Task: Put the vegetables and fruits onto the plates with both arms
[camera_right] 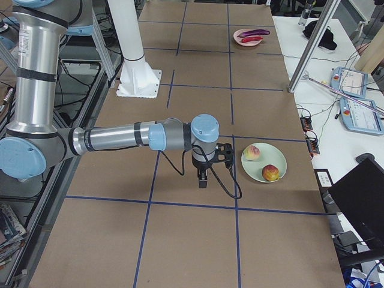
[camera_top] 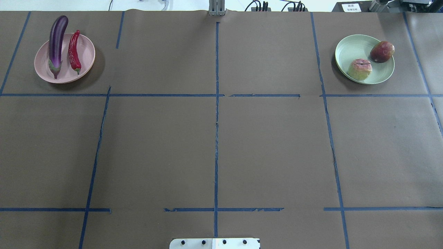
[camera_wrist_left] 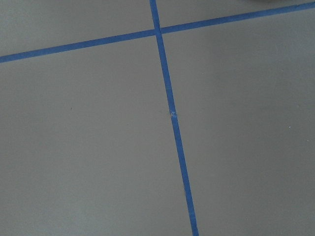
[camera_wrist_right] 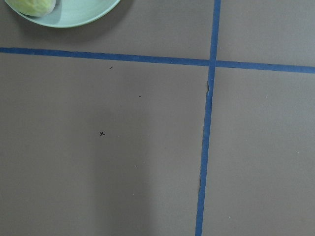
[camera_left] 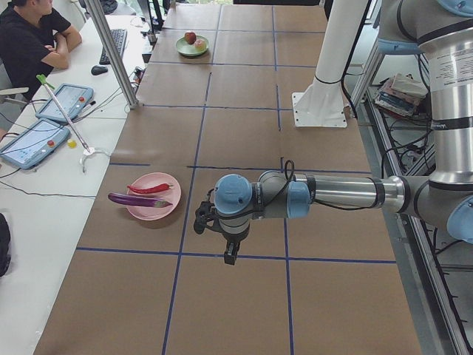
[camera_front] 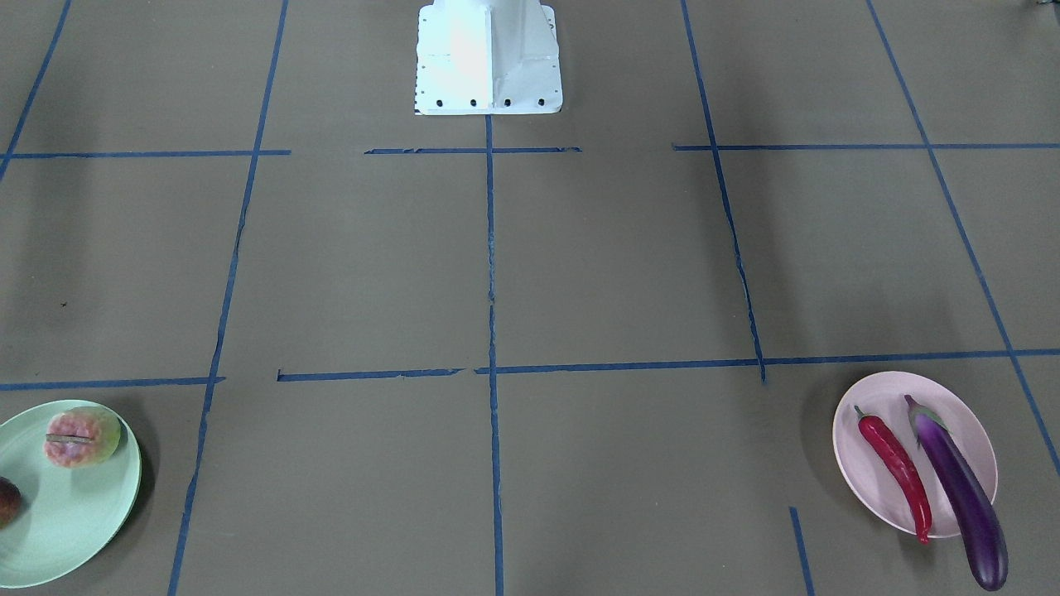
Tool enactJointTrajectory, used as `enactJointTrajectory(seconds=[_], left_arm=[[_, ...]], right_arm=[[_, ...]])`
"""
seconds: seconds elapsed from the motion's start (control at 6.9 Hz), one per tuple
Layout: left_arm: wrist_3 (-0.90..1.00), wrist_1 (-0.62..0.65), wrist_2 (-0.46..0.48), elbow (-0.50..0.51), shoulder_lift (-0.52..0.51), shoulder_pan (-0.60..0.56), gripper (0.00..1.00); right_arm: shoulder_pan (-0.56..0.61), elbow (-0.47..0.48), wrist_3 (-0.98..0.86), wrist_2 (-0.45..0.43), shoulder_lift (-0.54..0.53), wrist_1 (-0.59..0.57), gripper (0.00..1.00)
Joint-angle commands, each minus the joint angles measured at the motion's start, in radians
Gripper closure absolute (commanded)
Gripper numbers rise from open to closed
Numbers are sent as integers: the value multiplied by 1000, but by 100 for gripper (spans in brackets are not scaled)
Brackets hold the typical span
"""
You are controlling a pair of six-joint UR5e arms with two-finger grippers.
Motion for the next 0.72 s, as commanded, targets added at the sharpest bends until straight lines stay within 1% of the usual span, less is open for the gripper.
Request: enactJointTrajectory(seconds=[0.0,0.58], left_arm=[[1,0,0,-2,0,1,0],[1,1,0,-7,0,1,0]], right_arm=[[0,2,3,0,1,1,0],[0,1,3,14,0,1,0]])
